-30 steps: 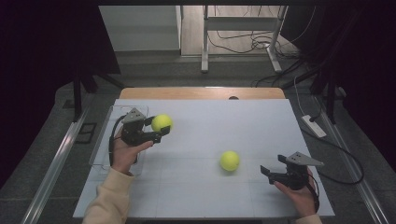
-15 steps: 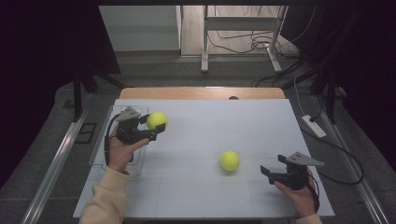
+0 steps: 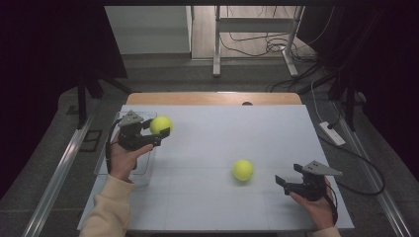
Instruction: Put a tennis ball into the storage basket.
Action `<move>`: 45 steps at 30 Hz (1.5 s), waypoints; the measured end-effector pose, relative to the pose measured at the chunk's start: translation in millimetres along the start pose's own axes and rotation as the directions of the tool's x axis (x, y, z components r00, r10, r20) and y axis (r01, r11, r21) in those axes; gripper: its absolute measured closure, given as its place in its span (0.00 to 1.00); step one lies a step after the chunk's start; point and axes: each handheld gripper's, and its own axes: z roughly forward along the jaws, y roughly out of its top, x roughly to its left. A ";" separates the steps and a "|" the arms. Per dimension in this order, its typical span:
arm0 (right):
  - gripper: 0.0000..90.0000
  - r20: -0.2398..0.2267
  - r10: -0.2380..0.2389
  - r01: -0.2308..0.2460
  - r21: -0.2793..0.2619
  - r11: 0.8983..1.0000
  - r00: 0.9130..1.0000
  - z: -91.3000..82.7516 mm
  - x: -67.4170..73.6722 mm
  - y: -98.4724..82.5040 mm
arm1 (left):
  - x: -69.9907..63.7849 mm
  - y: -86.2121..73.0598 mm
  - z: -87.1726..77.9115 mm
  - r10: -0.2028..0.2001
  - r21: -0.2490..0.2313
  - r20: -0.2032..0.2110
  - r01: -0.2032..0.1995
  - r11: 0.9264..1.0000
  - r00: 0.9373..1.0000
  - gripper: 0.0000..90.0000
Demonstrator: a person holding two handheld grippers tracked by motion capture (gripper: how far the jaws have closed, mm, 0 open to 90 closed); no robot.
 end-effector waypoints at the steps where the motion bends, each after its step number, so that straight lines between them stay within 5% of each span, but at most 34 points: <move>1: 0.12 0.001 0.001 -0.001 0.000 1.000 1.000 -0.1 -0.2 0.0 | 1.1 0.0 -0.1 0.000 0.001 -0.005 0.000 1.000 1.000 0.30; 19: 0.12 0.004 0.004 -0.004 -0.005 1.000 1.000 -0.4 -0.8 0.3 | 17.0 1.0 -7.0 -0.019 0.008 -0.060 0.020 1.000 0.998 0.30; 45: 0.12 0.005 0.006 -0.006 -0.006 1.000 1.000 -0.8 -1.0 0.5 | 46.8 2.1 -10.6 -0.053 0.031 -0.150 0.059 0.998 0.987 0.30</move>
